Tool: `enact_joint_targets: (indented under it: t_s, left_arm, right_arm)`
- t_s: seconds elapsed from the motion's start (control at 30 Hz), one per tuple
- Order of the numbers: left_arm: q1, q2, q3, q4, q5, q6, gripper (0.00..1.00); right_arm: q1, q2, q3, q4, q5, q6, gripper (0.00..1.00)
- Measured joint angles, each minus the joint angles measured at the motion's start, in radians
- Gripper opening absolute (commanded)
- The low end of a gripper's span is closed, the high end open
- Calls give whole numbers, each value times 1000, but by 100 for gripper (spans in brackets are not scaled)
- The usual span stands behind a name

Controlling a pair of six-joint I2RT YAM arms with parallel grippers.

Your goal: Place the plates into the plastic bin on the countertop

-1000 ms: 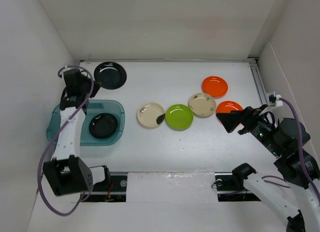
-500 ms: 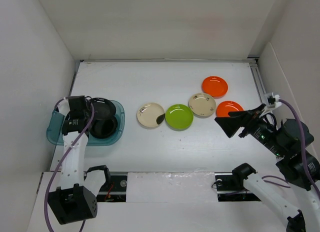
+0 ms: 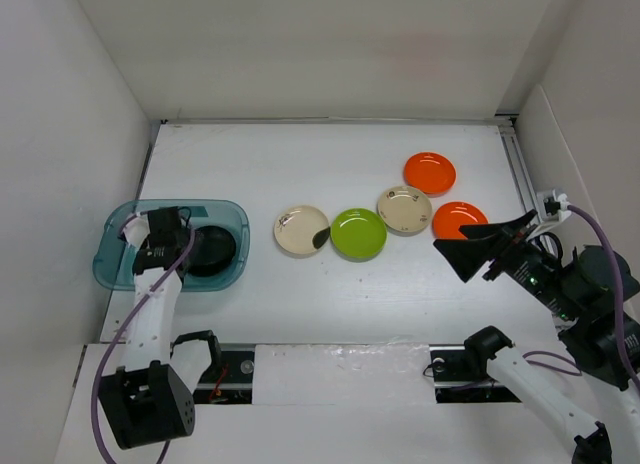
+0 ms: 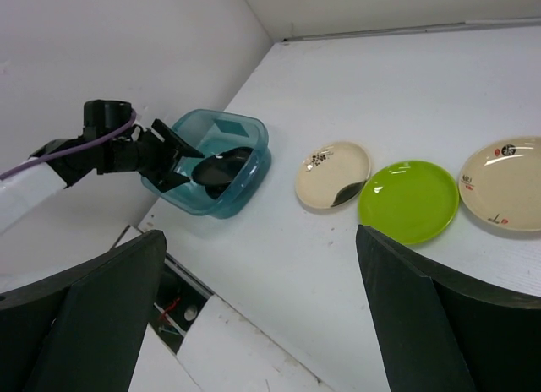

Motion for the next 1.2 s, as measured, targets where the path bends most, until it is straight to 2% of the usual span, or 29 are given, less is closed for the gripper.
enact_joint_targets:
  t_s: [0.03, 0.13, 0.23, 0.33, 0.43, 0.5, 0.63, 0.73, 0.83, 1.07, 1.2]
  left_arm:
    - [0, -3, 0, 3, 2, 2, 76]
    - [0, -45, 6, 6, 12, 2, 98]
    - [0, -127, 58, -2, 42, 32, 100]
    - [0, -174, 174, 6, 85, 85, 100]
    - [-7, -158, 283, 63, 182, 157, 100]
    - [-51, -127, 324, 109, 274, 195, 100]
    - [-265, 58, 385, 205, 405, 260, 100]
    - [-461, 299, 502, 240, 447, 316, 100]
    - [-572, 551, 654, 300, 534, 370, 100]
    - [-621, 1042, 1054, 354, 691, 429, 100]
    - [-638, 1216, 1182, 368, 746, 431, 100]
  right_arm:
    - [0, 0, 1, 0, -1, 0, 100]
    - [0, 0, 6, 0, -2, 0, 100]
    - [0, 0, 8, 0, -3, 0, 100]
    - [0, 3, 8, 0, -2, 0, 100]
    - [0, 9, 8, 0, 4, 0, 100]
    - [0, 16, 7, 0, 23, 0, 100]
    - [0, 31, 7, 0, 71, 0, 100]
    - [0, 41, 6, 0, 86, 0, 100]
    - [0, 52, 6, 2, 82, 0, 100]
    - [0, 65, 2, 5, 55, 0, 100]
    - [0, 61, -4, 5, 50, 0, 100]
